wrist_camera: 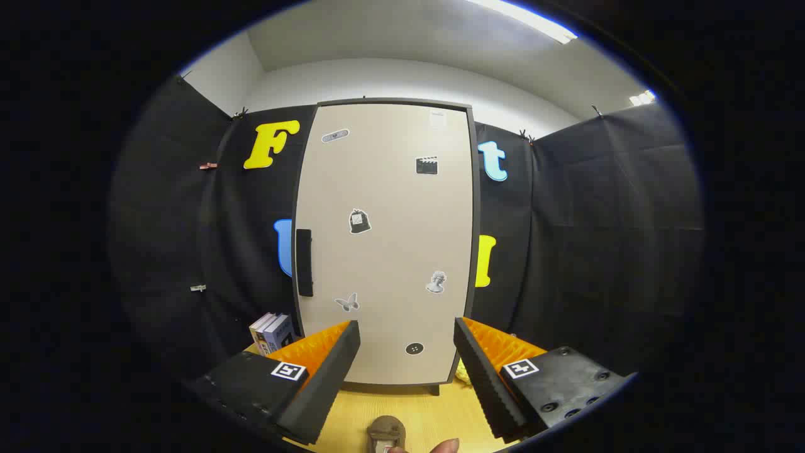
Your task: Open the shoe cabinet door, grab the shoes and put them into the shoe cabinet, then close the shoe cabinet door.
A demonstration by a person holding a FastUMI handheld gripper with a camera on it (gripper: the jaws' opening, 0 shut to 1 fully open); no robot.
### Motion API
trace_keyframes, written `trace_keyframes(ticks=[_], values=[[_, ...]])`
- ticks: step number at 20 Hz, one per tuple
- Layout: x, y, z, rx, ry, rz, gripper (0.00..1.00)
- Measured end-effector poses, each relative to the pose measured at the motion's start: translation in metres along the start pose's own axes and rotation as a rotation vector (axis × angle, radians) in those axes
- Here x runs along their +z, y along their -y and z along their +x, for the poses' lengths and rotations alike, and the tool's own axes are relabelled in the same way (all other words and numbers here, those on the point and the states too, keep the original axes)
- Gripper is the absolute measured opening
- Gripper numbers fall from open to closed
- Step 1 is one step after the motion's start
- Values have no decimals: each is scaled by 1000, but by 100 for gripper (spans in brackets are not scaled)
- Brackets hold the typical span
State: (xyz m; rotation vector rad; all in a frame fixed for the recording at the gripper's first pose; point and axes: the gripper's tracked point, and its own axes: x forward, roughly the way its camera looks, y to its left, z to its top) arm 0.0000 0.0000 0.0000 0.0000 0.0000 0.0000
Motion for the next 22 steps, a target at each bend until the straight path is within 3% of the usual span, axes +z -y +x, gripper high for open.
trace_keyframes(ticks=[22], values=[[-5,2,0,-2,-14,1,98]])
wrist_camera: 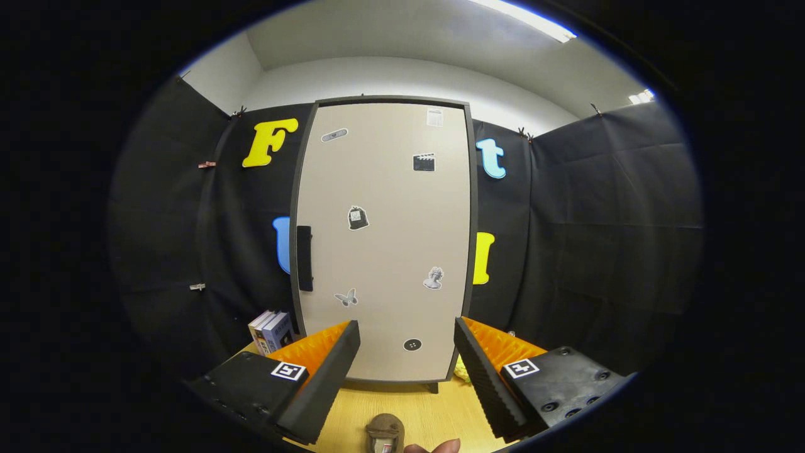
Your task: Open the shoe cabinet door, grab the shoes and put them into the shoe cabinet, then close the shoe cabinet door.
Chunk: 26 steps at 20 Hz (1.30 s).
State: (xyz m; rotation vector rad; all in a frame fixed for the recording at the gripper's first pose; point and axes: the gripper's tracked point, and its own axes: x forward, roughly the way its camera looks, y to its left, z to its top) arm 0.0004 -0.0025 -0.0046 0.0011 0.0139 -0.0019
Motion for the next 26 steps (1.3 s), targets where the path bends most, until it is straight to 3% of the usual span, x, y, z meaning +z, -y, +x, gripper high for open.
trace_keyframes(ticks=[11,17,26], values=[[10,-48,25,51,17,4,98],[22,-105,69,106,21,24,98],[26,-166,141,118,18,35,98]])
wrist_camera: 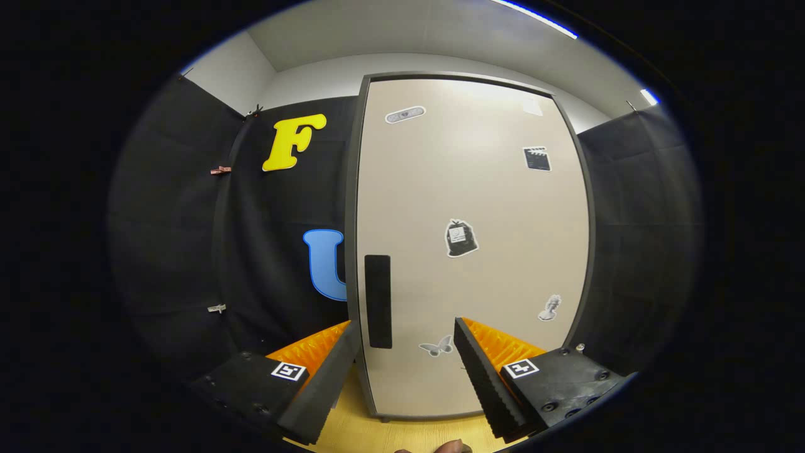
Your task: Open the shoe cabinet door, grab the shoes and put them into the shoe cabinet, then close the shoe cabinet door.
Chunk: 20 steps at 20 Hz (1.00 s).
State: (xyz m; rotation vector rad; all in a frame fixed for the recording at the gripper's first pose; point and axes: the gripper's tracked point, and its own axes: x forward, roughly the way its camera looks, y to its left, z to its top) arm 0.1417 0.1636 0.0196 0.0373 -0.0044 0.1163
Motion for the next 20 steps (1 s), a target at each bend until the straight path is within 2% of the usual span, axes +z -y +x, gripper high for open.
trace_keyframes(ticks=[6,11,12,14,16,17,18,19,20], values=[[-11,-27,55,-13,-19,-20,98],[-22,-28,85,-57,-39,-7,98],[-26,-31,90,-53,-46,1,91],[-33,-30,95,-70,-67,-4,61],[-28,-24,97,-114,-34,-44,58],[-33,-24,95,-106,-18,-44,56],[-30,-24,94,-102,-19,-24,38],[-31,-24,94,-98,-23,2,38],[-31,-23,94,-88,-32,9,31]])
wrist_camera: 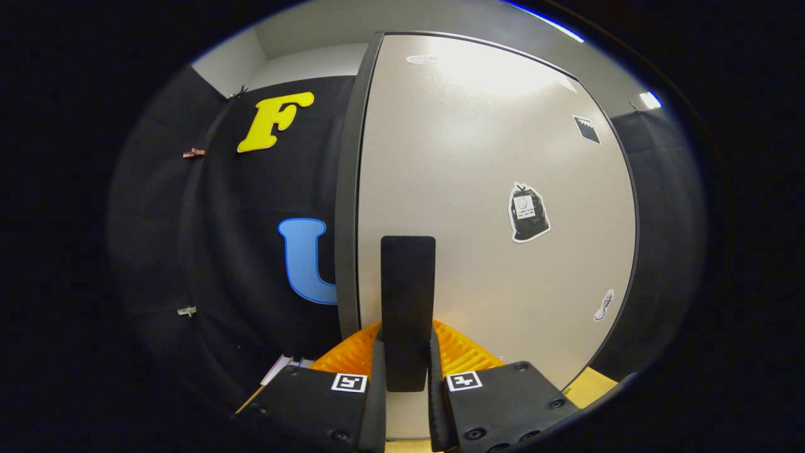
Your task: Open the shoe cabinet door, grab the shoes and put them into the shoe cabinet, then close the shoe cabinet door.
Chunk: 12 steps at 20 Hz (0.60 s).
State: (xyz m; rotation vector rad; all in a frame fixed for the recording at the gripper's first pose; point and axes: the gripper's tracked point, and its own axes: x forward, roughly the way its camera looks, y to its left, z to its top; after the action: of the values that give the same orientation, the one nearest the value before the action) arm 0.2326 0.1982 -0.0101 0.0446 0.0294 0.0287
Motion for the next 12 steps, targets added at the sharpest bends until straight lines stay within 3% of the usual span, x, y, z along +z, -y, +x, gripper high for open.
trace_keyframes(ticks=[1,2,12], values=[[-1,-1,-1,8,-6,0,31],[1,-1,-4,17,-4,-11,24],[15,-6,-57,184,-16,15,24]])
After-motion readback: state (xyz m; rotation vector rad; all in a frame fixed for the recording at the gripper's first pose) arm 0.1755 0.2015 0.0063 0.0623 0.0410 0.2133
